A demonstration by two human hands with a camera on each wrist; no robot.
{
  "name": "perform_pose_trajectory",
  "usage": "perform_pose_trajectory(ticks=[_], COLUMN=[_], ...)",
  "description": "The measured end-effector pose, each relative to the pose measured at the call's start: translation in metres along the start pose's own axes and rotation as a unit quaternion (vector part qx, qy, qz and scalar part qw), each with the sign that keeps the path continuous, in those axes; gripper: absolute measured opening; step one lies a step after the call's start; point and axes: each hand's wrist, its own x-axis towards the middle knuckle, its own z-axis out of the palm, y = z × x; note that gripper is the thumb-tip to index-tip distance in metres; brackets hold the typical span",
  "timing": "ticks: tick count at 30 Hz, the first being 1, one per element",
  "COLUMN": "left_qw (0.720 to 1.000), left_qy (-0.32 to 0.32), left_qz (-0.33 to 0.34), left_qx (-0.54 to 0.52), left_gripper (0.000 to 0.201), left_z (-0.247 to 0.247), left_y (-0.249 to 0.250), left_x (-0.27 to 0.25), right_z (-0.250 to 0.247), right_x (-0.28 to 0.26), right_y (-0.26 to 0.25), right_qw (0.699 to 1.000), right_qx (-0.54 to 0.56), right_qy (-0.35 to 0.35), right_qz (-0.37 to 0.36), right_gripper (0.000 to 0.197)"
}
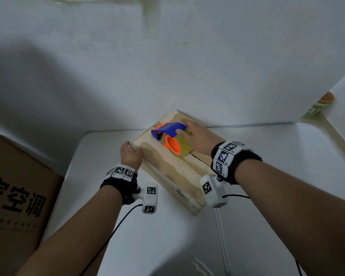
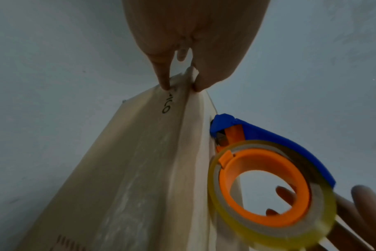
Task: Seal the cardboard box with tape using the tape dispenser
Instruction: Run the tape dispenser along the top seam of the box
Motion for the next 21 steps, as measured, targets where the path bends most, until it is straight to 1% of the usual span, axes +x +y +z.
perform_pose_trajectory(ticks=[2, 3, 4, 6, 9, 11, 14, 16, 18, 19, 21], left_qw=[0.999, 0.996, 0.991, 0.977, 0.968, 0.965, 0.969, 0.977, 0.984, 0.988, 0.996], left_qy=[-0.021, -0.037, -0.061, -0.120, -0.168, -0.189, -0.182, -0.157, -0.123, -0.104, -0.079], left_qz=[-0.042, -0.069, -0.098, -0.144, -0.165, -0.170, -0.152, -0.129, -0.112, -0.092, -0.045], left_qx=[-0.026, -0.051, -0.073, -0.100, -0.086, -0.067, -0.075, -0.066, -0.067, -0.059, -0.011], left_gripper=[0.072, 0.069, 0.062, 0.048, 0.039, 0.037, 0.025, 0.020, 0.019, 0.022, 0.037], left_z=[0.003, 0.004, 0.006, 0.010, 0.013, 0.015, 0.016, 0.016, 0.013, 0.013, 0.012], left_y=[-0.006, -0.007, -0.006, -0.005, -0.002, 0.000, 0.007, 0.009, 0.012, 0.009, 0.005], left_x=[-0.006, -0.012, -0.019, -0.036, -0.062, -0.075, -0.088, -0.086, -0.085, -0.081, -0.085], right_z=[-0.002, -0.003, -0.006, -0.010, -0.013, -0.011, -0.006, -0.006, -0.004, -0.002, 0.004], right_x=[-0.004, -0.006, -0.011, -0.020, -0.038, -0.045, -0.052, -0.057, -0.063, -0.066, -0.073], right_y=[0.013, 0.022, 0.032, 0.054, 0.078, 0.090, 0.099, 0.098, 0.097, 0.097, 0.098], right_qw=[0.997, 0.995, 0.993, 0.986, 0.972, 0.967, 0.965, 0.967, 0.970, 0.970, 0.973], right_qx=[0.053, 0.056, 0.039, -0.018, -0.067, -0.054, 0.001, 0.014, 0.019, 0.021, 0.021], right_qy=[0.041, 0.062, 0.076, 0.090, 0.064, 0.031, 0.024, 0.027, 0.020, 0.012, -0.016], right_qz=[0.037, 0.054, 0.078, 0.136, 0.217, 0.249, 0.260, 0.255, 0.243, 0.240, 0.227], right_gripper=[0.054, 0.052, 0.050, 0.049, 0.056, 0.057, 0.053, 0.048, 0.047, 0.050, 0.057])
